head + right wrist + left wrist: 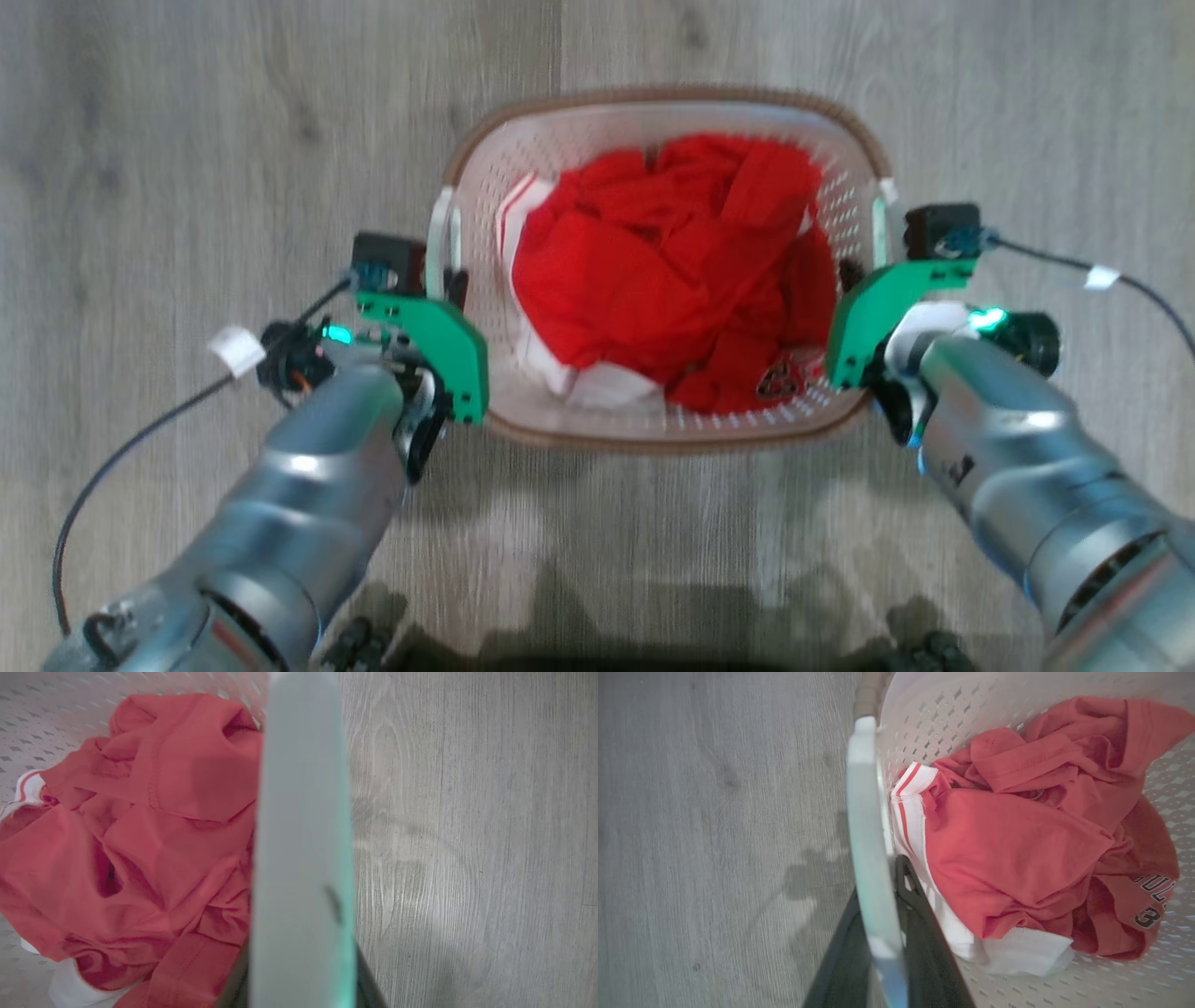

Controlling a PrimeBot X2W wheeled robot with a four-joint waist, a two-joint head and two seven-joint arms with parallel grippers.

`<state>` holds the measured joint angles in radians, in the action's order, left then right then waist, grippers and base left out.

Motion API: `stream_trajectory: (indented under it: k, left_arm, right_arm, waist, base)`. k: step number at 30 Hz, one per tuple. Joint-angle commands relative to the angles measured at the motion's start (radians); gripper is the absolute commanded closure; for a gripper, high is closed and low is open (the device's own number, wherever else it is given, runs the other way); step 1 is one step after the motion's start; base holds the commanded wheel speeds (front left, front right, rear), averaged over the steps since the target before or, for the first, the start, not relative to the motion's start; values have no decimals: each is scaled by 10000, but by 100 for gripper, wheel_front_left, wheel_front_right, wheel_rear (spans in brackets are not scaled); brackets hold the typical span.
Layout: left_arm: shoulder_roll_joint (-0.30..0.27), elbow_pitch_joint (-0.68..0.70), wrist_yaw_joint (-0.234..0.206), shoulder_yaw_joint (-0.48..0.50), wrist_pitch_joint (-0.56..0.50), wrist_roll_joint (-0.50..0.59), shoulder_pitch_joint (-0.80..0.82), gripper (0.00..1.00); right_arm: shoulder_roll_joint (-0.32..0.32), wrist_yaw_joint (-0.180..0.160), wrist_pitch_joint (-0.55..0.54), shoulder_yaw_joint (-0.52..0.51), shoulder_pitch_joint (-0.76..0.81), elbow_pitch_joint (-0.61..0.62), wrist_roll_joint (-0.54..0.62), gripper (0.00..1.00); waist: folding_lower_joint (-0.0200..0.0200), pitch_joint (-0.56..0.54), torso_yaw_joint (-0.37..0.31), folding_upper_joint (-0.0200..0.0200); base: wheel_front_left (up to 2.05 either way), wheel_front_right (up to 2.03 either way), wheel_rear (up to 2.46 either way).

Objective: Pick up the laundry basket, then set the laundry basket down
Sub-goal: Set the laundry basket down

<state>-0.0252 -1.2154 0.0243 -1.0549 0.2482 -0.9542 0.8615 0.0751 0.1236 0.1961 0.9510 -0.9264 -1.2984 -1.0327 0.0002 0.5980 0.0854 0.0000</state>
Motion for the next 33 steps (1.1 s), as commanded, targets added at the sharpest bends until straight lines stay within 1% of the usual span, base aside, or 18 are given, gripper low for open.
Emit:
stream_trajectory:
  k: [1, 7, 12, 23, 33]
  left_arm:
    - [-250, 226, -114, 256, 131, 219, 487, 100]
    - [-250, 622, -271, 683, 133, 695, 1002, 100]
    - [-250, 812, -348, 1077, 134, 1136, 1200, 100]
    - [-257, 1020, -394, 1945, 135, 2070, 1418, 100]
    - [-253, 1127, -274, 2509, 135, 2728, 1376, 100]
  right_arm:
    - [57, 71, 164, 18, 26, 80, 355, 100]
    - [272, 71, 244, -526, -510, 79, 1020, 100]
    - [262, 71, 295, -1010, -788, 78, 1602, 100]
    - [61, 71, 394, -1994, -963, 77, 2703, 100]
    - [12, 71, 366, -3000, -933, 77, 3737, 100]
  waist:
    - [-2, 913, 156, 0]
    - [-2, 1767, 352, 0]
    - [-2, 2264, 444, 0]
    - [-2, 2906, 432, 0]
    - [-2, 3097, 430, 0]
  base:
    - [0, 0, 0]
    - [0, 0, 0]
    - [0, 0, 0]
    - [0, 0, 0]
    - [0, 0, 0]
